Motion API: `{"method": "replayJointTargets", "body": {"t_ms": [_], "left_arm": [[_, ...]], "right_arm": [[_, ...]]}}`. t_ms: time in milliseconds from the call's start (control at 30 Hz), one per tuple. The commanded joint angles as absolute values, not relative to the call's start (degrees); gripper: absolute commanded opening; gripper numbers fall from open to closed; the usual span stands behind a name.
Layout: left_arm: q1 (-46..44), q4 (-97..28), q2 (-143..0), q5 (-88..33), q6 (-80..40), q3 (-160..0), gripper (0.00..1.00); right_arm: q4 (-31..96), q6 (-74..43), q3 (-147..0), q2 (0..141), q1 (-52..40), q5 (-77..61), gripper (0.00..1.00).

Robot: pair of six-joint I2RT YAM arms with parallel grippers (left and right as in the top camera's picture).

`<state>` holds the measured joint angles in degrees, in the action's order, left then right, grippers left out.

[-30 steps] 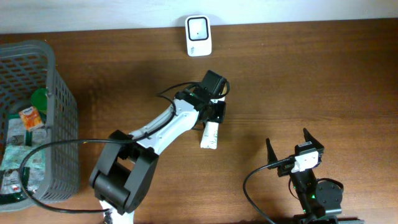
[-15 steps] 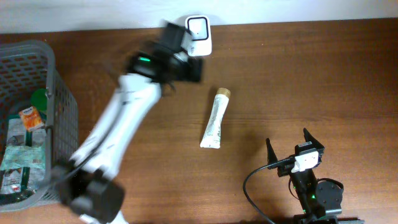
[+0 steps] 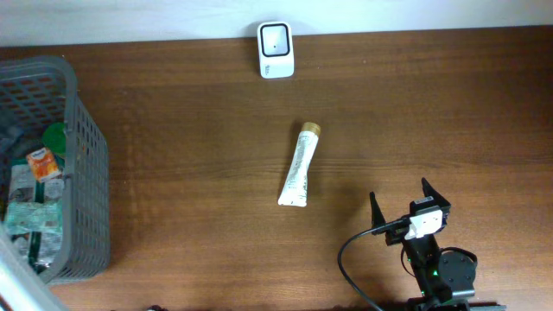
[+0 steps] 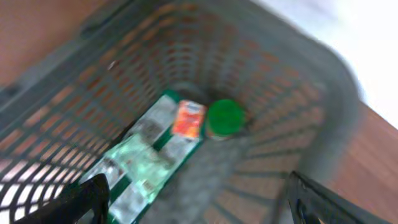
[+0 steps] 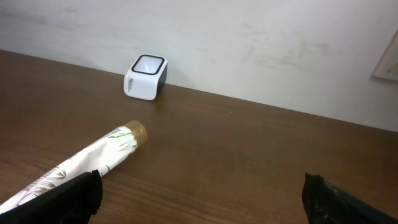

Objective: Scan the item barcode
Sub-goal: 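Reach the left gripper into the basket and grasp the mint-green packet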

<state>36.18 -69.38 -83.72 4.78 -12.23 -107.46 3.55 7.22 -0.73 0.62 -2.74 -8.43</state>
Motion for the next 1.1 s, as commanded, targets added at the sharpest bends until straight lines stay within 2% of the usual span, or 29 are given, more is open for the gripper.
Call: {"method": "replayJointTargets", "body": {"t_ms": [0,100,233,500,667,1000,1033,1067], "left_arm": [[41.95,-68.53,-86.83,5.26,-17.67,-99.94,0.89],[45.12,-60.4,-89.19,5.48,-17.8,-88.05,0.89],[45.28,-52.42,-93.54,8.29,-19.14,-78.56,0.84],[44.16,-50.15,-102.17,11.86,-19.38,-77.82,0.69],[39.0,-49.69,-105.71,21.02,-21.63,-77.82,0.7],[39.09,-47.18,-113.16,20.36,-21.85,-77.82,0.68],[39.09,-47.18,-113.32,20.36,-21.85,-77.8,0.64],[39.09,-47.16,-113.3,20.36,-21.85,-77.82,0.56]], "right_arm": [[3.7,6.57,-0.32,0.21,-3.05,-8.34,0.98],[3.7,6.57,-0.32,0.21,-3.05,-8.34,0.98],[3.7,6.57,-0.32,0.21,-3.05,-8.34,0.99],[3.7,6.57,-0.32,0.21,-3.05,-8.34,0.98],[3.7,6.57,-0.32,0.21,-3.05,-8.34,0.98],[3.7,6.57,-0.32,0.21,-3.05,-8.34,0.98],[3.7,6.57,-0.32,0.21,-3.05,-8.34,0.98],[3.7,6.57,-0.32,0.21,-3.05,-8.34,0.98]]}}
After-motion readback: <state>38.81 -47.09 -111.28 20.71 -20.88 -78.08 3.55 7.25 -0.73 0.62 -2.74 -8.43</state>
